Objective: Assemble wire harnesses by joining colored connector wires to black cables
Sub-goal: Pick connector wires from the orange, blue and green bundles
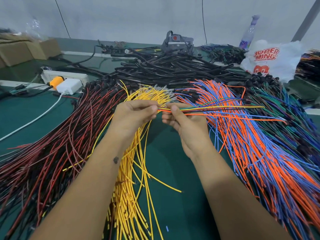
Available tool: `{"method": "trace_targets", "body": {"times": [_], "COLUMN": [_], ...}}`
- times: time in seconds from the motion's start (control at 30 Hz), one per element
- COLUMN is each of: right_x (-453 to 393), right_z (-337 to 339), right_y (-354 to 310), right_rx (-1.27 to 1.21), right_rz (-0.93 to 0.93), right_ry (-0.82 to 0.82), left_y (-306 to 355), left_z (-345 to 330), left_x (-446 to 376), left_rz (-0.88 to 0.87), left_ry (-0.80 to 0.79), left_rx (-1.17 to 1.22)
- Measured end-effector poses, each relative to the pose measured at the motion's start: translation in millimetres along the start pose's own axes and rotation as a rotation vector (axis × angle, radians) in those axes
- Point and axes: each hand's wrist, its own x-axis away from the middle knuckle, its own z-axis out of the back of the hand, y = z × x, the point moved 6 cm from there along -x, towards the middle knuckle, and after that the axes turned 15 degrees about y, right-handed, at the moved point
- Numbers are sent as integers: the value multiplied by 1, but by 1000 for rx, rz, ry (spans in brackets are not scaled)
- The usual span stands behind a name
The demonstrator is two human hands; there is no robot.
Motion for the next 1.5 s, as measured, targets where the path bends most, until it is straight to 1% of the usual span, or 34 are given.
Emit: {"method": "trace_targets", "body": {"times": [0.1,0.2,0.27,0.33,0.43,0.53,0.63,0.8,0.9,1.0,1.07,1.13,1.23,1.3,1.4,1.5], "right_x": [0,0,0,0,0,-1,-2,-2,-2,-3,-1,2,10,12,13,15], "right_z": [2,2,1,1,0,0,0,-2,-3,-4,-6,-8,-15,-17,-18,-19], "right_y": [2,6,6,4,2,1,3,10,11,9,8,7,8,12,16,16], "right_rx": [48,37,23,29,45,42,10,-46,-31,-27,-40,-60,-48,-20,34,48], "right_rz": [16,-42,-62,-32,22,50,1,-184,-173,-99,-81,-90,-142,-171,-182,-174], "right_ry": [62,71,58,64,81,75,32,-47,-55,-30,-34,-94,-228,-230,-213,-217], "left_y": [4,7,5,1,-4,-7,-9,-8,-10,-11,-11,-10,-4,-1,-2,0], "left_z": [2,1,1,1,4,4,6,4,2,4,7,8,-2,-7,-12,-12], "left_x": [0,2,2,1,-1,0,-1,-1,-2,-3,-4,-4,-1,2,6,6], "left_rz": [-109,-163,-130,-57,17,35,39,6,13,60,101,176,242,238,201,128], "left_ry": [78,61,30,25,79,113,124,53,22,53,120,149,31,-15,-22,52], "left_rx": [-95,-124,-94,-42,44,101,137,112,96,102,103,167,355,398,322,206]}}
